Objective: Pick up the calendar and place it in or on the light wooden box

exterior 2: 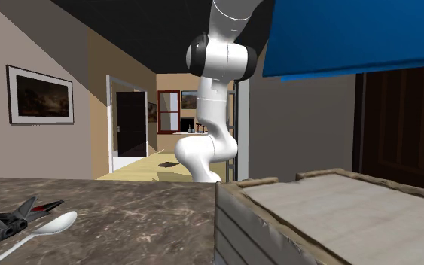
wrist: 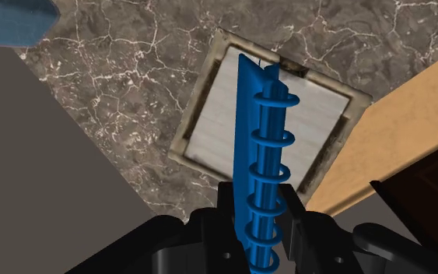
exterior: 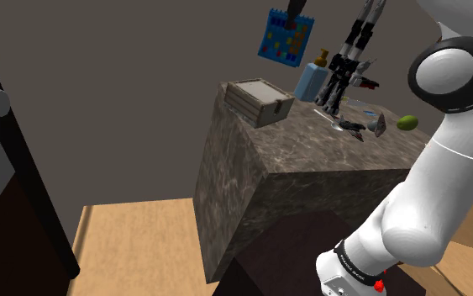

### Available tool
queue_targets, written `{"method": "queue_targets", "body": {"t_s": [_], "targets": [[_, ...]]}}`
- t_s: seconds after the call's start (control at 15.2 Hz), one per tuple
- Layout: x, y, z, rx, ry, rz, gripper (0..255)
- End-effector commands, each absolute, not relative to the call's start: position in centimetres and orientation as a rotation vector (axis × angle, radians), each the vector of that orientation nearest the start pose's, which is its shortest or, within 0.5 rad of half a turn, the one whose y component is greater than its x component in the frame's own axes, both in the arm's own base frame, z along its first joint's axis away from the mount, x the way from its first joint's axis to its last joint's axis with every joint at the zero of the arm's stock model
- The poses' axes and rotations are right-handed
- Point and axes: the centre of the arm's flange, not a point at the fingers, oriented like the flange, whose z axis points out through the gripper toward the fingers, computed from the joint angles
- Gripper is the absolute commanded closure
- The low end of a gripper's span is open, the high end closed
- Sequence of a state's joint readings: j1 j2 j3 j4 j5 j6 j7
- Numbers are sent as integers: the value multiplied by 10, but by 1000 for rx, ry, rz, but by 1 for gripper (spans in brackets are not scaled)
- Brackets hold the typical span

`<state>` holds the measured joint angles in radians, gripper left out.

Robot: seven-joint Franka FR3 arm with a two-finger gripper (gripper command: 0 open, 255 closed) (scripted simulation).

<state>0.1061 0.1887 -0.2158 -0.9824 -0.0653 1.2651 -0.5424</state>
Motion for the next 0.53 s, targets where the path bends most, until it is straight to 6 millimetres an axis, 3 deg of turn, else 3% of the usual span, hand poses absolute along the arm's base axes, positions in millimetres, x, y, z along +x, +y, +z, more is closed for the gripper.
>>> {"method": "queue_targets", "body": {"t_s": [0.0, 0.46], "targets": [[557, -49, 748, -3198, -674, -103, 255], [557, -49, 712, -3198, -674, -103, 255]]}}
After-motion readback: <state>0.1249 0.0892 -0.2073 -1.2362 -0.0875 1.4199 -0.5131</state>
